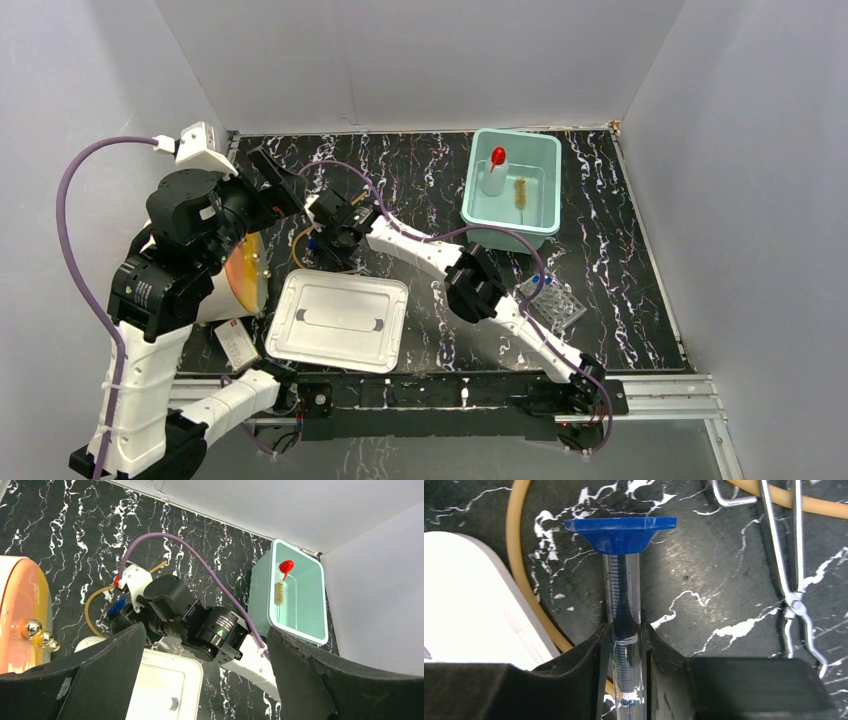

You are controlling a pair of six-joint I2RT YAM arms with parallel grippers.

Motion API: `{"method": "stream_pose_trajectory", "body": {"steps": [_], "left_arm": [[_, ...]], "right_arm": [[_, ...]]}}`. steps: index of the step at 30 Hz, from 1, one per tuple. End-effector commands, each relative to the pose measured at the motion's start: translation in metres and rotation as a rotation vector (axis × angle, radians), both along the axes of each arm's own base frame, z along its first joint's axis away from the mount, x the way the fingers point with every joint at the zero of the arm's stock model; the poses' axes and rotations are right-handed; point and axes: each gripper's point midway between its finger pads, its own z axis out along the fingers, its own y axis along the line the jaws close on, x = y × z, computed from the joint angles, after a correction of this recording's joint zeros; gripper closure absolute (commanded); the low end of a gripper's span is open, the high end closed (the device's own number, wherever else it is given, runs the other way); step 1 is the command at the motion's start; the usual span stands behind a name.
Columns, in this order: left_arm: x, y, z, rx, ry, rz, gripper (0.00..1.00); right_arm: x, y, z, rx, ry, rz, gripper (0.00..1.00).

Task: Organize the chemistry lab equipment

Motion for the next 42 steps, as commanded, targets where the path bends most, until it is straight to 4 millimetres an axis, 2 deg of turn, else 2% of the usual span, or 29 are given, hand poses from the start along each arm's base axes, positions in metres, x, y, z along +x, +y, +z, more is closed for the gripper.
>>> {"method": "stream_pose_trajectory", "body": {"steps": [1, 9, 11, 15, 18, 21, 26, 32, 37, 39, 42], "left_arm": [[-0.003, 0.001, 0.015, -0.004, -0.038, -0.011, 0.1], [-0.005, 0.0, 0.021, -0.015, -0.051, -0.014, 0.1], [-0.005, 0.0, 0.022, -0.018, -0.052, -0.015, 0.1], [-0.008, 0.001, 0.026, -0.024, -0.063, -0.015, 0.09], [-0.01, 0.003, 0.03, -0.026, -0.074, -0.014, 0.09], [-0.011, 0.003, 0.033, -0.027, -0.078, -0.014, 0.09], [-0.008, -0.001, 0.023, -0.035, -0.062, -0.023, 0.09], [-0.003, -0.008, 0.01, -0.044, -0.033, -0.041, 0.09], [0.001, -0.013, 0.003, -0.05, -0.016, -0.05, 0.09], [0.002, -0.014, 0.001, -0.053, -0.01, -0.053, 0.09], [0.004, -0.018, -0.004, -0.057, 0.003, -0.062, 0.09]], "right_arm": [[0.022, 0.0, 0.038, 0.018, -0.136, -0.036, 0.65], [0.048, -0.008, 0.128, 0.118, -0.334, -0.111, 0.65], [0.05, -0.015, 0.157, 0.159, -0.362, -0.136, 0.65], [0.053, -0.04, 0.189, 0.204, -0.362, -0.206, 0.65], [0.054, -0.066, 0.213, 0.226, -0.365, -0.267, 0.64], [0.058, -0.102, 0.234, 0.243, -0.362, -0.356, 0.64], [0.067, -0.18, 0.261, 0.257, -0.391, -0.558, 0.64], [0.079, -0.301, 0.272, 0.242, -0.485, -0.83, 0.61], [0.091, -0.382, 0.252, 0.201, -0.447, -0.995, 0.61], [0.095, -0.401, 0.245, 0.205, -0.424, -1.036, 0.61], [0.1, -0.399, 0.237, 0.219, -0.392, -0.996, 0.62]]}}
